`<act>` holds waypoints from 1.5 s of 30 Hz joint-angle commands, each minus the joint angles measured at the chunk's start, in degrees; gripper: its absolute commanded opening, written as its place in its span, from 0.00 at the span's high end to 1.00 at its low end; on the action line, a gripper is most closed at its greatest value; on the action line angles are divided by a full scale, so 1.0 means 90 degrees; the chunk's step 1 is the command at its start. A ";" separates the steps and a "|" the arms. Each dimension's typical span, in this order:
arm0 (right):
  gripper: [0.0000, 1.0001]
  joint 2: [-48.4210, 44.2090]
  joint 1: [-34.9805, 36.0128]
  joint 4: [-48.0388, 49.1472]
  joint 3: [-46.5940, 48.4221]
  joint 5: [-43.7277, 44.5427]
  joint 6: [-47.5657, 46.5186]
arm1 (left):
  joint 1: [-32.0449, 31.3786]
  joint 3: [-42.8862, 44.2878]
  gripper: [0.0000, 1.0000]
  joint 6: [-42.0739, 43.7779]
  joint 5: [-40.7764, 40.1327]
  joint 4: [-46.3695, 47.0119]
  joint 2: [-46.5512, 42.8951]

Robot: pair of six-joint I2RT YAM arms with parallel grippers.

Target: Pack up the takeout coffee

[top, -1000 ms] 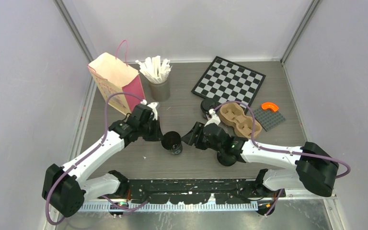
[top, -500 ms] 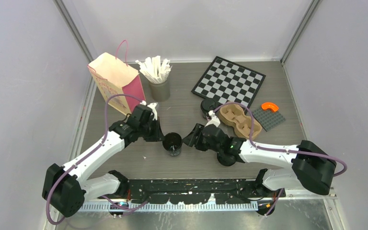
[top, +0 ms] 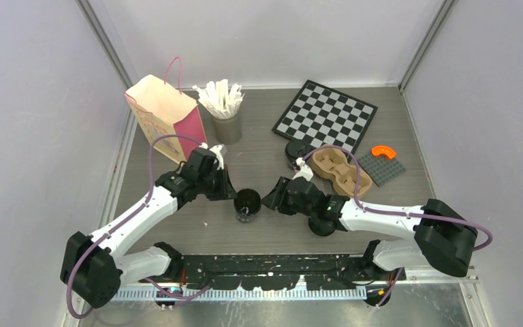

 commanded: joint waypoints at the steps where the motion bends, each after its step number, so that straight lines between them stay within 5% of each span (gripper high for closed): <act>1: 0.52 -0.0178 0.0043 0.0315 0.0175 -0.0120 -0.0061 | -0.0050 0.0016 1.00 -0.0434 0.0930 0.0823 -0.0039; 26: 0.54 -0.0766 0.0030 -0.0413 0.0141 0.0321 -0.0282 | 0.0036 -0.0081 1.00 -0.0911 0.1156 0.1197 -0.0209; 39: 0.53 -0.1729 0.0027 -0.1695 0.0239 0.1233 -0.0827 | 0.0040 -0.0095 1.00 -0.0622 0.0807 0.1221 -0.0066; 45: 0.52 -0.1985 0.0022 -0.1536 0.0130 0.1073 -0.0849 | 0.0035 -0.0420 1.00 -0.0764 0.1112 0.1941 0.0027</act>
